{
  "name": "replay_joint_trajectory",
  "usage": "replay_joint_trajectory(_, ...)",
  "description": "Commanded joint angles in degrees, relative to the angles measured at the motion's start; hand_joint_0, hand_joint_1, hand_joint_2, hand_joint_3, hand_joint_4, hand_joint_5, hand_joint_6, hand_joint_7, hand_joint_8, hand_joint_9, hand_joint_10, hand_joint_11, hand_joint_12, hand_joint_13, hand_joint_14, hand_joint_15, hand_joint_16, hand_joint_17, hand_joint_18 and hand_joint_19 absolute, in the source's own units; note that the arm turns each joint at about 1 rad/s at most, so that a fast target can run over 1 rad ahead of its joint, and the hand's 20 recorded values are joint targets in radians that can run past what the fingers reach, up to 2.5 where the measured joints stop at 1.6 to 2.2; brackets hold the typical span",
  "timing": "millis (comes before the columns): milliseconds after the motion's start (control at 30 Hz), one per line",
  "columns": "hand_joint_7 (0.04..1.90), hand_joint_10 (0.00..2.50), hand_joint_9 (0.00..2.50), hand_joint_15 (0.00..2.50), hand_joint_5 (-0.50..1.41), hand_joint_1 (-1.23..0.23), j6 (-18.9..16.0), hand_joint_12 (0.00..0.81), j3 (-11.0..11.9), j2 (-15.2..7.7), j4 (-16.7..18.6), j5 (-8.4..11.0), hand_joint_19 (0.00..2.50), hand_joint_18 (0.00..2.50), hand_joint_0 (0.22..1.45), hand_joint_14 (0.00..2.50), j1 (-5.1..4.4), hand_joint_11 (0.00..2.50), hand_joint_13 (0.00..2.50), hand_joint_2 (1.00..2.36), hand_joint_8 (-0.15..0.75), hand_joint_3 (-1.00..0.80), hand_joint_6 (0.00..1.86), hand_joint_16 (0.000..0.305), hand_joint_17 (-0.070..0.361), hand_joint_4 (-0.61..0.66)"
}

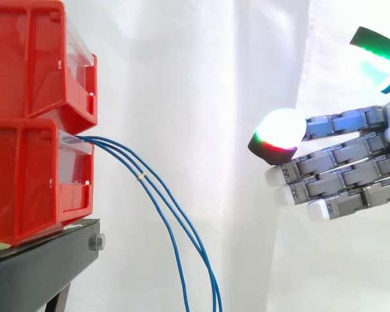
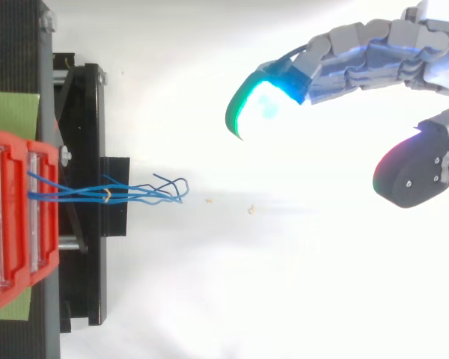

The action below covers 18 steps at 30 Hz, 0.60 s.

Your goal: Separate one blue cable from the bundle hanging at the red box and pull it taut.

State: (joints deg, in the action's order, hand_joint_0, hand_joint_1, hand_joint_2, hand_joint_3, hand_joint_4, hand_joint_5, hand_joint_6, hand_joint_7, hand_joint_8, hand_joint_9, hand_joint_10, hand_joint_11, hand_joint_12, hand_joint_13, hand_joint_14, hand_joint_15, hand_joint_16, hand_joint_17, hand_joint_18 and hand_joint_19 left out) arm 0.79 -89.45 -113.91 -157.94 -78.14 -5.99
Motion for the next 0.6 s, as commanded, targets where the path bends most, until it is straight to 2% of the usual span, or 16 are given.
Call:
replay_joint_trajectory(0, 0.68, 0.00, 0.25, 0.01, -0.23, -0.67, 0.00, 0.295, -0.02, 0.00, 0.00, -0.08, 0.20, 0.30, 0.56, 0.00, 0.10, 0.00, 0.31, 1.00, 0.183, -0.46, 0.50, 0.044, 0.098, 0.22)
replay_joint_trajectory(567, 0.71, 0.00, 0.42, 0.04, -0.21, -0.65, 0.00, 0.315, 0.06, 0.00, 0.00, 0.01, 0.24, 0.36, 0.58, 0.00, 0.10, 0.00, 0.40, 1.00, 0.230, -0.45, 0.50, 0.044, 0.098, 0.26)
